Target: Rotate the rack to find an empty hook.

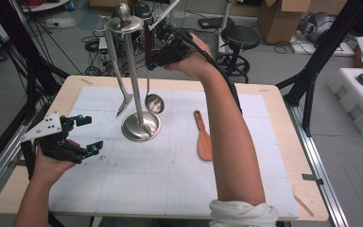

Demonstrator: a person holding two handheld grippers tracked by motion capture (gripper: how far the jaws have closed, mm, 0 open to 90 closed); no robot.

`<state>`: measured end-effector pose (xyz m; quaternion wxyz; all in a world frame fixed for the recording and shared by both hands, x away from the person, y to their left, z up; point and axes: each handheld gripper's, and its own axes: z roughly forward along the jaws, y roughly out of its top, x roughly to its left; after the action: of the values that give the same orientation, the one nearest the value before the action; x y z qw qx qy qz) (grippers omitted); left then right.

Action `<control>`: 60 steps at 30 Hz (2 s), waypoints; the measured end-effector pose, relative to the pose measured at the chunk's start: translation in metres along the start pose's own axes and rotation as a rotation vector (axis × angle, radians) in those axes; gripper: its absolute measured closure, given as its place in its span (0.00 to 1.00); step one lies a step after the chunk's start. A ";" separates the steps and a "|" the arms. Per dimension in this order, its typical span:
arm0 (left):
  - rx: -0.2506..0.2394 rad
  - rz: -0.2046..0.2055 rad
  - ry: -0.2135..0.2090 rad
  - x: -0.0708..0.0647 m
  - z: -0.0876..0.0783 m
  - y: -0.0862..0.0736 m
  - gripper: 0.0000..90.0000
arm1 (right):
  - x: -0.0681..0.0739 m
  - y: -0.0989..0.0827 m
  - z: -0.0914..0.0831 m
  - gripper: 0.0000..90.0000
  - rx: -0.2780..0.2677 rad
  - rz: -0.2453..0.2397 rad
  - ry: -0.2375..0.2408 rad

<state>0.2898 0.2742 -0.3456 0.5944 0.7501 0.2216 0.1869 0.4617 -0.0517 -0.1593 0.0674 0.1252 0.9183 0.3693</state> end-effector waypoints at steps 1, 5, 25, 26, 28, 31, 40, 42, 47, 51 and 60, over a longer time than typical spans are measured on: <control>0.001 0.001 -0.001 0.000 0.000 0.000 0.06 | 0.000 0.000 0.000 0.81 0.000 0.003 0.004; 0.005 0.003 -0.002 0.000 0.001 0.000 0.06 | -0.001 -0.001 0.000 0.81 -0.002 0.004 0.005; 0.013 0.006 -0.002 -0.001 0.003 0.000 0.06 | 0.009 -0.027 -0.044 0.45 -0.122 0.013 -0.090; 0.011 0.005 -0.003 -0.002 0.003 0.000 0.06 | 0.010 -0.029 -0.047 0.44 -0.128 0.015 -0.097; 0.014 0.007 -0.004 -0.002 0.004 0.000 0.06 | 0.012 -0.034 -0.053 0.42 -0.148 0.017 -0.108; 0.015 0.006 -0.007 -0.002 0.005 0.000 0.06 | 0.018 -0.043 -0.063 0.39 -0.175 0.011 -0.124; 0.010 0.006 -0.009 -0.002 0.006 0.002 0.06 | 0.040 -0.087 -0.088 0.28 -0.256 0.007 -0.193; 0.013 0.010 -0.014 -0.002 0.007 0.002 0.06 | 0.045 -0.100 -0.092 0.24 -0.276 0.019 -0.208; 0.020 0.012 -0.019 -0.003 0.011 0.002 0.06 | 0.057 -0.139 -0.095 0.21 -0.319 0.056 -0.219; 0.022 0.009 -0.022 -0.003 0.013 0.002 0.06 | 0.065 -0.166 -0.093 0.19 -0.345 0.080 -0.214; 0.032 0.002 -0.029 -0.002 0.017 0.000 0.06 | 0.080 -0.220 -0.080 0.16 -0.385 0.142 -0.198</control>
<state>0.2974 0.2593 -0.3497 0.5854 0.7623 0.2150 0.1732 0.3281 -0.2352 -0.2572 0.1536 0.2099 0.8088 0.5275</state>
